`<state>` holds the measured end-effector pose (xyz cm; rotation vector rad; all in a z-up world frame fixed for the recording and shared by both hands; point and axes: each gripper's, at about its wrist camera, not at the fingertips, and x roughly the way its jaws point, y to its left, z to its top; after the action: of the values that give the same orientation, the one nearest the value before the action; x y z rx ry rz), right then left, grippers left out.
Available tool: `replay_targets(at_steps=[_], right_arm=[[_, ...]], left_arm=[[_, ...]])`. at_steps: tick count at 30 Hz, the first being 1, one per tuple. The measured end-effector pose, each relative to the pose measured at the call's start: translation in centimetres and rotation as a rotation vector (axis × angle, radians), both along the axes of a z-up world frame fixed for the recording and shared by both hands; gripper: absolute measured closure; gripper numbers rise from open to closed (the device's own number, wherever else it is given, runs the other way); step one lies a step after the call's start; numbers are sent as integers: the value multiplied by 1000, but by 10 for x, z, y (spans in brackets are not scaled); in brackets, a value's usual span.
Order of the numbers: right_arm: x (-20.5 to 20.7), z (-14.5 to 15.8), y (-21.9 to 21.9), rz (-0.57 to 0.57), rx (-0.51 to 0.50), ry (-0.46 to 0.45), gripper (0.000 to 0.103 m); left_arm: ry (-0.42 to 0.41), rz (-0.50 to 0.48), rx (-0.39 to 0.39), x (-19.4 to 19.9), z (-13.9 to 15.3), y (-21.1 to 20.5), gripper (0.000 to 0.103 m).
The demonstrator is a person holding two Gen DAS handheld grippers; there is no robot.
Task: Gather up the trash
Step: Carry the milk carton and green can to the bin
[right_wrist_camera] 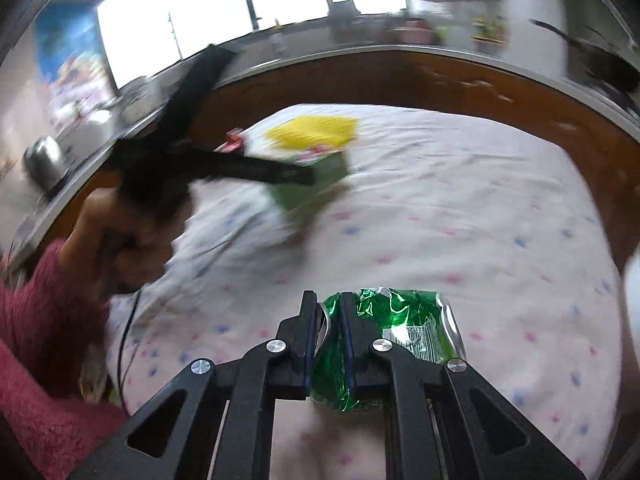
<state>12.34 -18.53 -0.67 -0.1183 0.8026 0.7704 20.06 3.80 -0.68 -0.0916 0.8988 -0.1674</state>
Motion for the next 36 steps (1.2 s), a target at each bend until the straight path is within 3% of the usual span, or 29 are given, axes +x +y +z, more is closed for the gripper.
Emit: replay_targets(at_steps=[6,12,36], right_arm=[[8,15,-53,-202,83,-4,92],[11,24,-93,-320,134,-8,92],[-1,55,-224,-601,274,-118,92]], left_arm=[[-37,-75,-25,-5,17,-35,55],[-38,-131,-42,-8,23,-67,55],[-86,-333,-35,-6,55,-194,55]])
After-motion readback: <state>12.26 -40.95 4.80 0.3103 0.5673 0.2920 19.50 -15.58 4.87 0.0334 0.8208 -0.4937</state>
